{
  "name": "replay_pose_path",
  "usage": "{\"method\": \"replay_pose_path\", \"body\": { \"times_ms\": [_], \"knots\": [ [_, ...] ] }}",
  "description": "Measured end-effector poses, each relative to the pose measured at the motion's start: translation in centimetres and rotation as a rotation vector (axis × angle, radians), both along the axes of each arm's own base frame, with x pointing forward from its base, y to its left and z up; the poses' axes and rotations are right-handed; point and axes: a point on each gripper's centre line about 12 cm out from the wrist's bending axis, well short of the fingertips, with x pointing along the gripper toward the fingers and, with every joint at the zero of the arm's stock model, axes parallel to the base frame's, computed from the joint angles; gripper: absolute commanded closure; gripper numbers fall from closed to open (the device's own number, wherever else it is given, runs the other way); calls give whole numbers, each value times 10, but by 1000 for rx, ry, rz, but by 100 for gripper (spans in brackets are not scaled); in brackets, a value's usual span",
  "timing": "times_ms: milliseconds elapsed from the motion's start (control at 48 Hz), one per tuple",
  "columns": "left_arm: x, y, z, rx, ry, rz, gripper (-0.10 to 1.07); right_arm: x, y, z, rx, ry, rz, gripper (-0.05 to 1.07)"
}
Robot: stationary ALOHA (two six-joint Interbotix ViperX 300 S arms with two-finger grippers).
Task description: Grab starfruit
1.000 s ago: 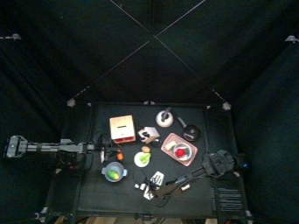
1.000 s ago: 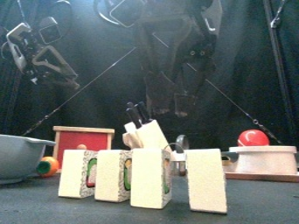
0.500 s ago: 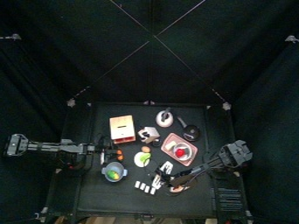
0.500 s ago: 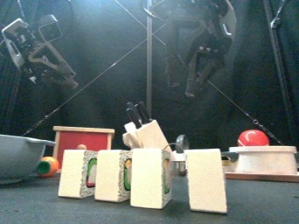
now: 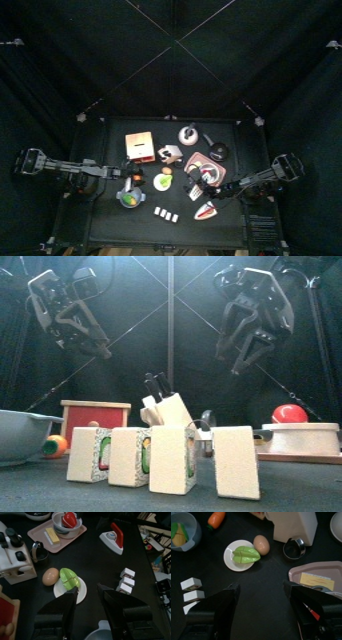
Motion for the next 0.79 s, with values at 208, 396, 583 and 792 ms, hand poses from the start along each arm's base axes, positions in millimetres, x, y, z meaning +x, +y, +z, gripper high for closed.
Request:
{"method": "replay_pose_path", "body": {
  "times_ms": [208,396,583,792],
  "knots": [
    [24,-9,-18,-28,170,-8,20,-37,-15,7,-13,-68,-9,4],
    [52,-13,-24,-55,267,-2,19,-61,-24,-3,-25,-57,-8,4],
    [74,-14,-43,-59,395,3,19,-67,-25,-11,-25,-34,0,4],
    [96,-13,-58,-79,481,29,19,-69,-18,-12,-18,-31,22,4]
  ]
}}
